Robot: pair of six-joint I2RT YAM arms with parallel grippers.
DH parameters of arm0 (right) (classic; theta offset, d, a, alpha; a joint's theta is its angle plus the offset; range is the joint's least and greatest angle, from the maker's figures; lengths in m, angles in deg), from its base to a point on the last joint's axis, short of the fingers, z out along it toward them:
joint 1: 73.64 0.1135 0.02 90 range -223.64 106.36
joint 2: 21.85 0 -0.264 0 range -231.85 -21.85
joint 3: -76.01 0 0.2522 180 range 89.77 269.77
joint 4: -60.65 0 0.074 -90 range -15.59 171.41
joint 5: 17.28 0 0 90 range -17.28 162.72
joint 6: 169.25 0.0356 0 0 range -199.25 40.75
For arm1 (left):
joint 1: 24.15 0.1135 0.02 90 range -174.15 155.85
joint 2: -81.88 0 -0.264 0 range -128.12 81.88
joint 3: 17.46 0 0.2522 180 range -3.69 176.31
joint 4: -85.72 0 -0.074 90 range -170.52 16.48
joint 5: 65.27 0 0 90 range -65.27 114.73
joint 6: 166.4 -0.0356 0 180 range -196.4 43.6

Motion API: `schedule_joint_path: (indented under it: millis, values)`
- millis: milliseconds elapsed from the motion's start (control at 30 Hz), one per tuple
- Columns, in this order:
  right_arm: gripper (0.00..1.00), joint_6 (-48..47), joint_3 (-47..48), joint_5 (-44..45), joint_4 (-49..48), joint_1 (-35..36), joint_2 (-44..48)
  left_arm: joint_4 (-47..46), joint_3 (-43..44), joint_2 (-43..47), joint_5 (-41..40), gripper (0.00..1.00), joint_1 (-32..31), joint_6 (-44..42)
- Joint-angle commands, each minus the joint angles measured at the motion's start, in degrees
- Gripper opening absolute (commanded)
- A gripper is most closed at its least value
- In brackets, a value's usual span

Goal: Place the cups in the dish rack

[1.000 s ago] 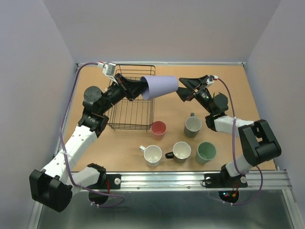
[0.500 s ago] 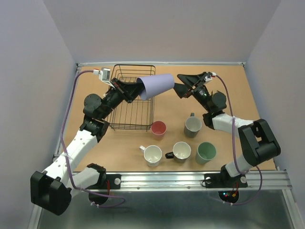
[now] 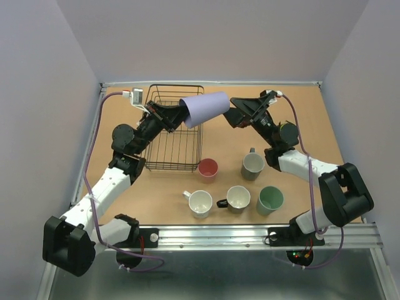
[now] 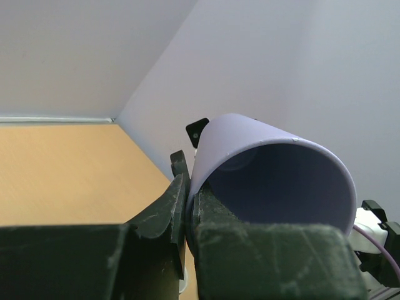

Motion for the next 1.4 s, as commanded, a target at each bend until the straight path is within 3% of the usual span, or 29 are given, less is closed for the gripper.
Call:
schedule_joint_path:
  millis: [0,433,567,667,700,767,800,867,900,1000,1033,1133,1267,1367]
  values:
    - [1.0,-0.3,6.16,0.57,-29.96,2.64,0.27,-5.82,0.76,-0.28,-0.23,0.0,-0.66,0.79]
    - [1.0,-5.22,10.57,1.54,-27.14,8.53,-0.34,-5.2,0.68,-0.9,-2.78,0.0,-2.24,0.18]
    - [0.9,-5.3,12.5,0.93,-25.92,9.41,-1.57,-4.94,0.33,-0.81,-3.75,0.0,-2.86,-0.09]
    - [0.72,-6.09,13.91,0.66,-25.04,10.11,-2.1,-4.59,0.33,-1.07,-3.75,0.0,-3.03,-0.18]
    - [0.57,-6.27,14.17,0.58,-24.34,10.2,-2.19,-4.41,0.33,-1.25,-3.75,0.0,-2.95,-0.26]
    - [0.42,-6.89,14.61,0.49,-23.63,10.47,-2.19,-3.54,0.59,-1.16,-3.57,0.0,-3.03,-0.7]
    - [0.26,-7.06,14.7,0.49,-22.93,10.55,-2.19,-2.93,0.76,-1.25,-3.48,0.0,-3.03,-0.97]
    - [0.12,-7.59,15.05,0.31,-21.96,10.56,-2.19,0.48,2.42,-1.08,-2.96,0.0,-3.03,-2.28]
    - [0.01,-8.03,15.22,0.05,-20.57,10.56,-1.93,2.25,3.13,-1.16,-2.78,0.11,-3.03,-3.94]
    - [0.01,-11.97,15.23,-0.48,-16.52,10.56,-0.7,11.73,6.65,-0.9,-3.65,0.39,-3.03,-8.43]
    - [0.0,-13.55,15.14,-0.83,-15.03,10.56,-0.26,17.94,8.74,-0.99,-4.36,0.54,-3.03,-9.57]
    - [0.0,-22.32,14.7,-0.57,-7.3,10.56,1.67,29.98,12.88,-1.6,-9.7,0.77,-3.03,-14.84]
    - [0.0,-32.42,17.94,0.66,5.43,10.56,3.25,41.51,16.22,-1.95,-15.24,0.86,-3.03,-19.93]
    - [0.0,-41.82,23.47,3.2,22.89,10.56,3.26,50.21,18.07,-1.43,-22.78,0.88,-2.95,-23.54]
